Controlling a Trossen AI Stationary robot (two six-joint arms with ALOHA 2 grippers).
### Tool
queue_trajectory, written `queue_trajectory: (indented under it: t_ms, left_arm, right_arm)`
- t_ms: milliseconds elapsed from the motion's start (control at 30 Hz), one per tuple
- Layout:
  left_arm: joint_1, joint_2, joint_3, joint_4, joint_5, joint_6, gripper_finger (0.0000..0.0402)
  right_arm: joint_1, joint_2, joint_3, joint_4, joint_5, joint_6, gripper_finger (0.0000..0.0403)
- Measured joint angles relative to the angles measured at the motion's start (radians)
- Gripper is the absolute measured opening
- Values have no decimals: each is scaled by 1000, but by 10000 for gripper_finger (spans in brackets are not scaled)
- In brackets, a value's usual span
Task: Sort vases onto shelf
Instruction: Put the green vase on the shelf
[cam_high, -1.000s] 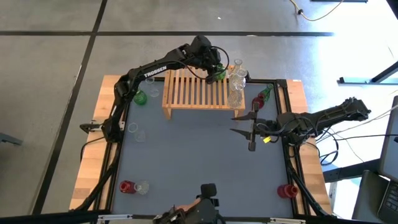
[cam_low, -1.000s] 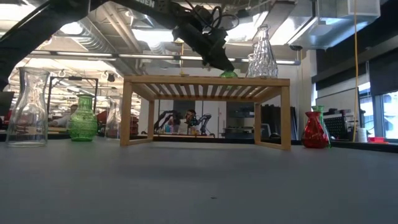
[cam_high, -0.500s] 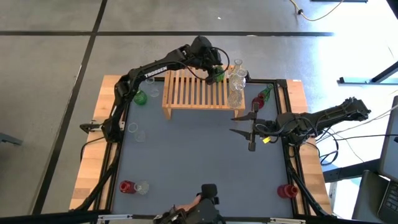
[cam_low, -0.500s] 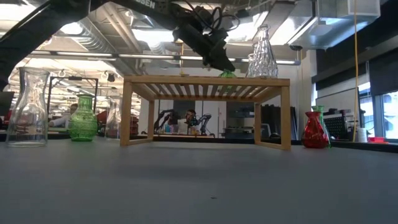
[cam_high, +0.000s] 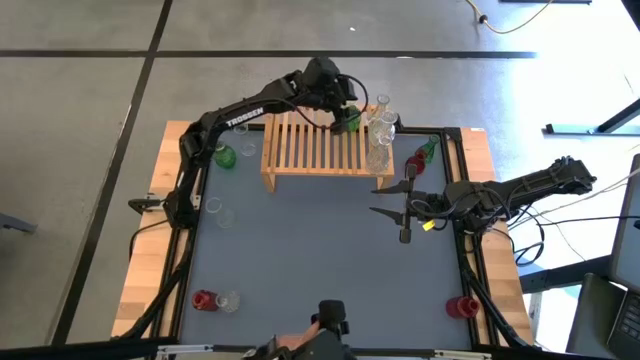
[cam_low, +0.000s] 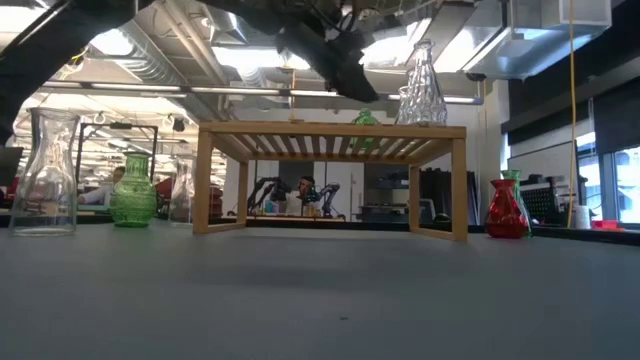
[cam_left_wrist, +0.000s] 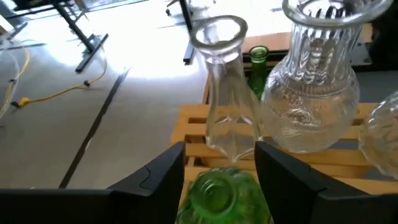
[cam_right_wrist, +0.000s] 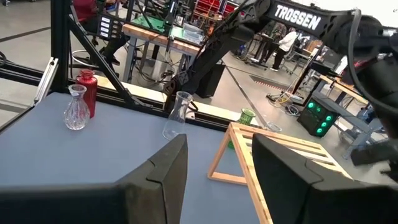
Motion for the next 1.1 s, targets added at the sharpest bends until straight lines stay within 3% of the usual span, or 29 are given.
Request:
queue_trajectory:
  t_ms: [467, 733, 1100]
  left_arm:
    - [6, -31, -1, -357, -25, -6, 187]
    - [2, 1, -1, -345, -97, -7, 187]
    - [1, 20, -1, -263, -101, -5, 187]
  right_arm:
    - [0, 0, 0, -25, 1, 0, 170]
    - [0, 0, 0, -13, 2, 0, 170]
    - [0, 0, 0, -7, 2, -6, 170]
